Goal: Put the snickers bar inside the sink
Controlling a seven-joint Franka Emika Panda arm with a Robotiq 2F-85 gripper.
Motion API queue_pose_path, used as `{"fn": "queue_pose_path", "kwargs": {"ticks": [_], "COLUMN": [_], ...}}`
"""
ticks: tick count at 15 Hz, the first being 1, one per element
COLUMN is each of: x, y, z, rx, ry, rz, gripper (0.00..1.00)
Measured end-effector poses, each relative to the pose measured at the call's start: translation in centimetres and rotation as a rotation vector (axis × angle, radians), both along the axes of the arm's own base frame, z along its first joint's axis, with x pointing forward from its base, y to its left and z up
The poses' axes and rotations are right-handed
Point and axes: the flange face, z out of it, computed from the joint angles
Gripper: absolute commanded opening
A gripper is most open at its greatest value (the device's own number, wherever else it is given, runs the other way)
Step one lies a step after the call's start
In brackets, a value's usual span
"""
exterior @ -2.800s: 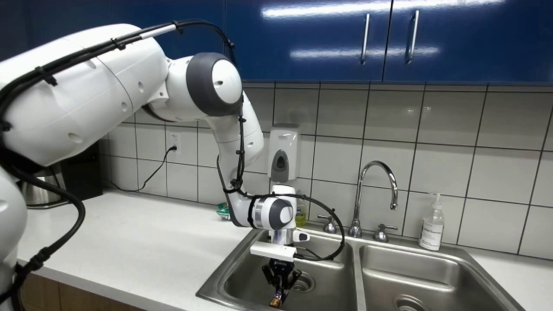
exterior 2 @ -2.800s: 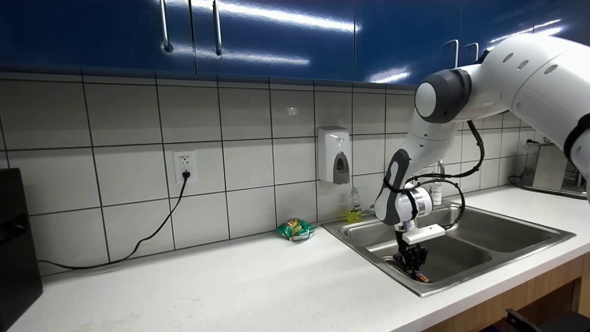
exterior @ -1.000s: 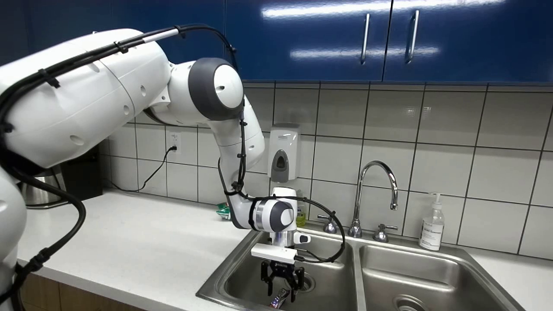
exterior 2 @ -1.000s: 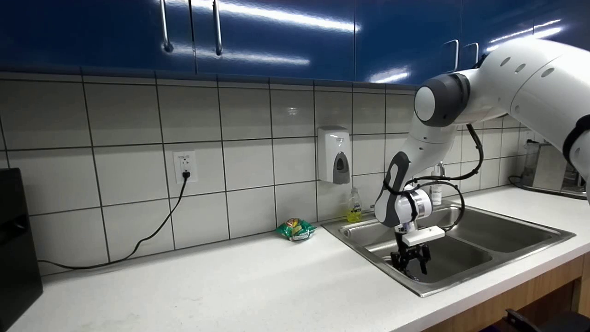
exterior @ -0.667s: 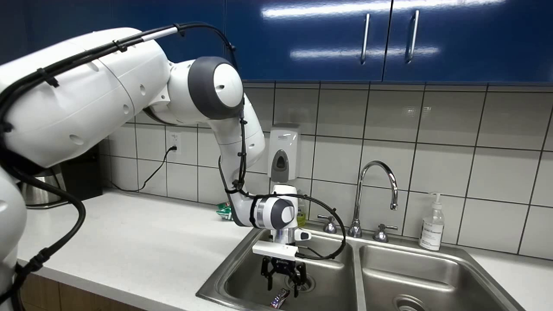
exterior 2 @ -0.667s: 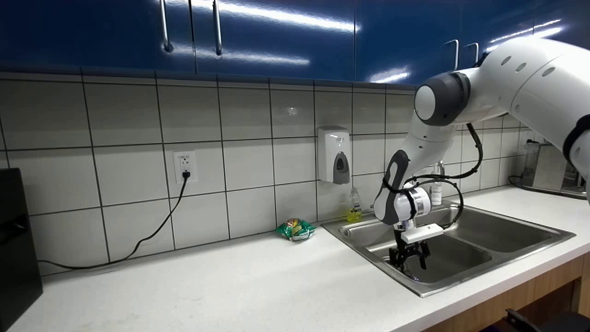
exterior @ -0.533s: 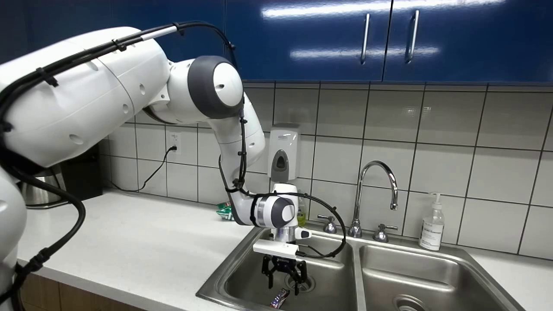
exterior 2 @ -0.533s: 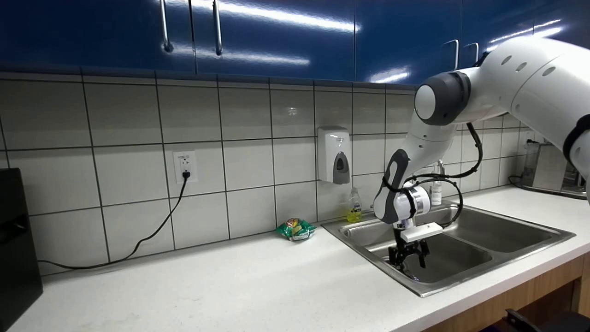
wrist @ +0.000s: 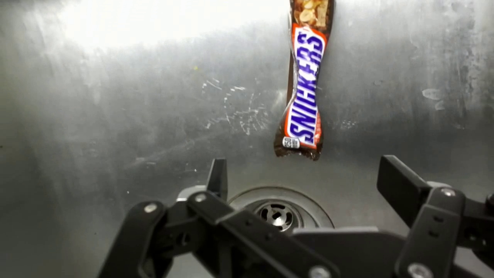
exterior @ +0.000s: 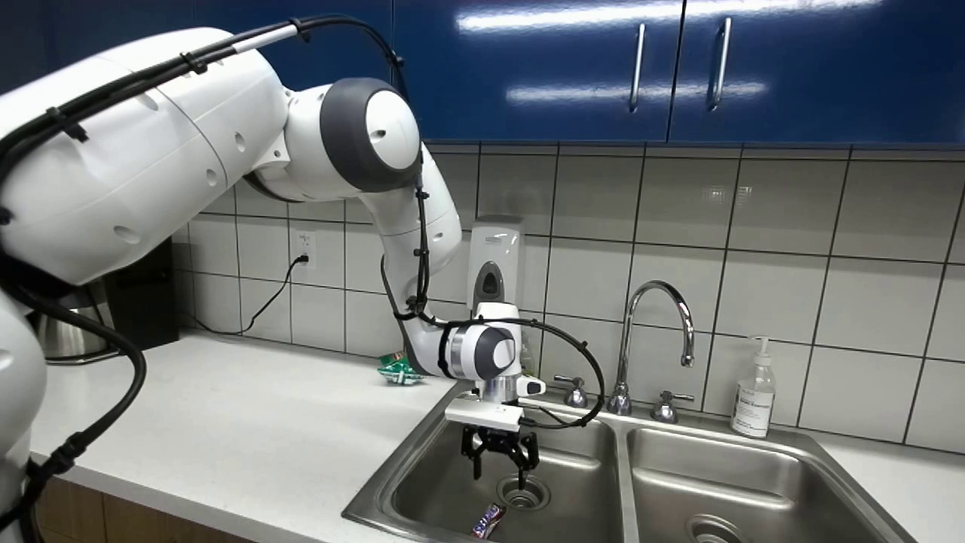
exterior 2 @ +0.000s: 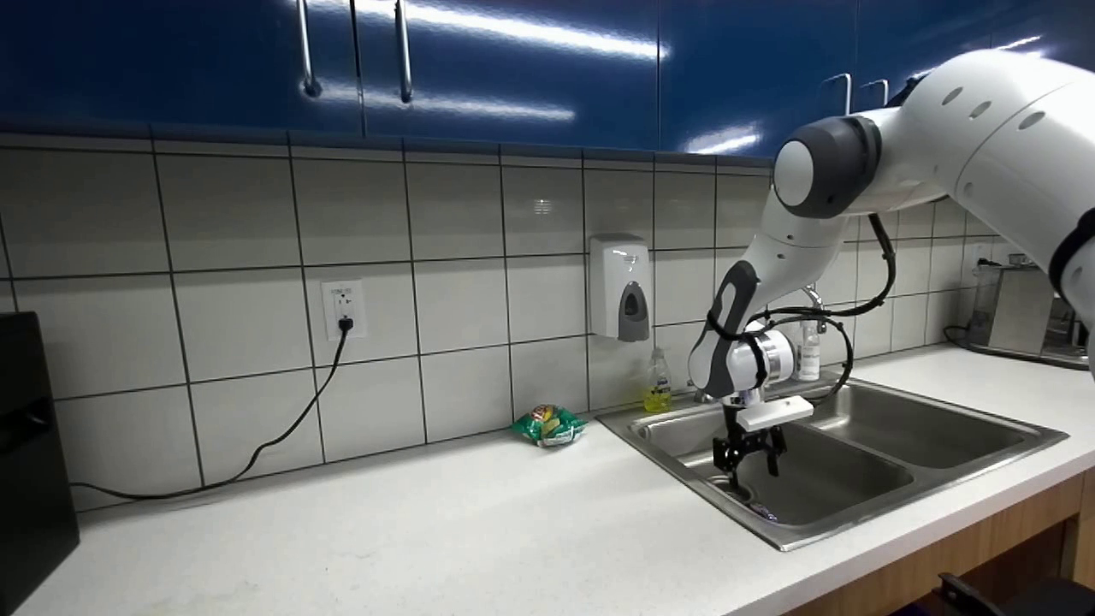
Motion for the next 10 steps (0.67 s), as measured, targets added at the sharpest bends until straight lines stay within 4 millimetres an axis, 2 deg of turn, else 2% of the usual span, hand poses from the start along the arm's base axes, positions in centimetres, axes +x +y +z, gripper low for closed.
{"fn": "queue_pose_path", "kwargs": {"ticks": [5,10], "x": [0.7,0.5], "y": [0.4,0.9], "z": [2.3,4.9], "rx": [-0.002,-0.003], "ry": [-0.040,-0.071], "rz": [0.007,0.009], "gripper": [1.00,1.00]}}
